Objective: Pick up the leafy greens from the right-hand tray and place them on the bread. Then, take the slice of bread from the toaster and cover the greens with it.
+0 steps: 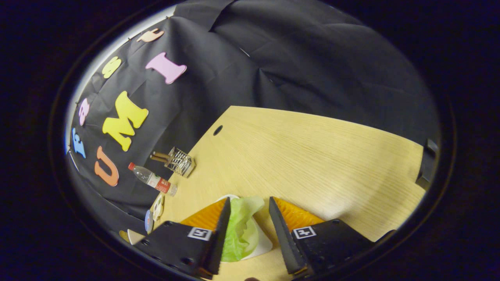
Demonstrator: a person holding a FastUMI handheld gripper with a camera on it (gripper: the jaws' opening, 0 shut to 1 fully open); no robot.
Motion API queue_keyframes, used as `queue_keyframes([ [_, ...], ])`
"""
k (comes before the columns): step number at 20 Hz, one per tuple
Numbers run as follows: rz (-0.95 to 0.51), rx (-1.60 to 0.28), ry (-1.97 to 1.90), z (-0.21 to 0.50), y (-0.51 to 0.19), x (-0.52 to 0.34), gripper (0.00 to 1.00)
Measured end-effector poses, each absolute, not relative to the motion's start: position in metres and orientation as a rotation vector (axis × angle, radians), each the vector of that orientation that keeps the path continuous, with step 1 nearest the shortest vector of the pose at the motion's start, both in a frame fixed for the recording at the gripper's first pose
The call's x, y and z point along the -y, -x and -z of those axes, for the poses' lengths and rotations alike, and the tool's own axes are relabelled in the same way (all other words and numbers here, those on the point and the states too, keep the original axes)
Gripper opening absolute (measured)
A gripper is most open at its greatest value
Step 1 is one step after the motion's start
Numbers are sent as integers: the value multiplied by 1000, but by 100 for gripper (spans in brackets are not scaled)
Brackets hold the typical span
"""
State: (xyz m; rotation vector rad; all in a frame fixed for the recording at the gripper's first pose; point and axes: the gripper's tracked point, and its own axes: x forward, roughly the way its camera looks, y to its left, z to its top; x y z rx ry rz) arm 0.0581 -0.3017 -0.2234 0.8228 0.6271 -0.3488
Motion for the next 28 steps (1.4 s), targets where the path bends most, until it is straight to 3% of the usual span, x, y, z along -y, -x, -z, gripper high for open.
queue_keyframes([
  [2, 323, -639, -835, 223, -61, 300, 51],
  [3, 326, -640, -851, 226, -65, 302, 51],
  [5, 337, -649, -875, 227, -61, 306, 11],
  [8, 308, -624, -863, 221, -66, 304, 0],
  [18, 169, -429, -875, 119, -64, 253, 0],
  [28, -79, -383, -840, 46, -69, 102, 0],
])
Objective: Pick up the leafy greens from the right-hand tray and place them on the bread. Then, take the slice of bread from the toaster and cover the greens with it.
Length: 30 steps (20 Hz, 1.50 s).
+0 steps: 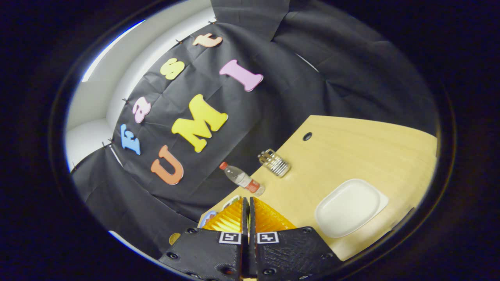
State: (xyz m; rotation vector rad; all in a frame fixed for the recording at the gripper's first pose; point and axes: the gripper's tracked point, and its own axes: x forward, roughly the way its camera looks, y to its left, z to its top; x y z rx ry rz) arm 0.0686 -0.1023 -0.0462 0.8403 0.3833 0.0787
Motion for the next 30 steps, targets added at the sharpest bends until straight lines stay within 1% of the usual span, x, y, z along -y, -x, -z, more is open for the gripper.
queue_keyframes([
  [6, -218, -452, -918, 70, -88, -3, 0],
  [8, -249, -473, -964, 82, -93, -31, 0],
  [11, -254, -491, -1018, 104, -99, -58, 0],
  [15, -207, -511, -1032, 138, -103, -61, 0],
  [17, -163, -500, -989, 152, -103, -49, 0],
  [22, -76, -475, -966, 168, -98, -14, 0],
  [27, -39, -497, -918, 190, -92, -6, 0],
  [30, 25, -510, -857, 203, -88, 11, 1],
])
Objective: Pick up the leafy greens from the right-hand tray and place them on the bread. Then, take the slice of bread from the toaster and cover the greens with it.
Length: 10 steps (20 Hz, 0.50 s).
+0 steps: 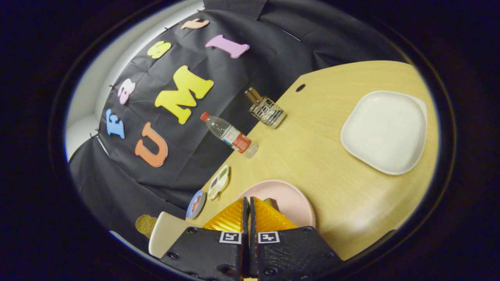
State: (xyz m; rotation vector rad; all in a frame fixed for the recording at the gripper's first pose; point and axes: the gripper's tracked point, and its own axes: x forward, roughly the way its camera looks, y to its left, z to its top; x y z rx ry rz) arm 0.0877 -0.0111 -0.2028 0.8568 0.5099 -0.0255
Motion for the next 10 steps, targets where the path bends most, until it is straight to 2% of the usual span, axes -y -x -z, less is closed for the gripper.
queue_keyframes([
  [3, 21, -513, -803, 200, -87, 10, 1],
  [5, 9, -524, -761, 200, -87, 8, 8],
  [10, 34, -493, -623, 197, -88, 16, 55],
])
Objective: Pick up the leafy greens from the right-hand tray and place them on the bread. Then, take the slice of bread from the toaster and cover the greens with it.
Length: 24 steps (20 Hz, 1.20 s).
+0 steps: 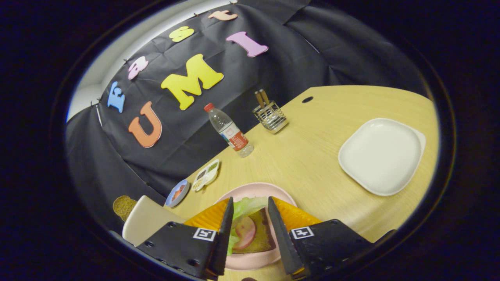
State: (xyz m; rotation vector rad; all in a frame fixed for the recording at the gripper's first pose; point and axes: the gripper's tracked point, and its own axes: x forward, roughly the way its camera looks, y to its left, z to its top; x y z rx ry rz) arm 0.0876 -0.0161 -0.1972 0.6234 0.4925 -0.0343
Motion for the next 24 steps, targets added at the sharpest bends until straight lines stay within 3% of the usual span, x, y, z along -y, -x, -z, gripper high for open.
queue_keyframes([
  [6, 58, -367, -449, 149, -74, 19, 90],
  [8, 74, -293, -351, 120, -69, 15, 95],
  [16, 35, -105, -148, 6, -52, -73, 95],
  [24, -76, -131, -140, -2, -62, -199, 95],
])
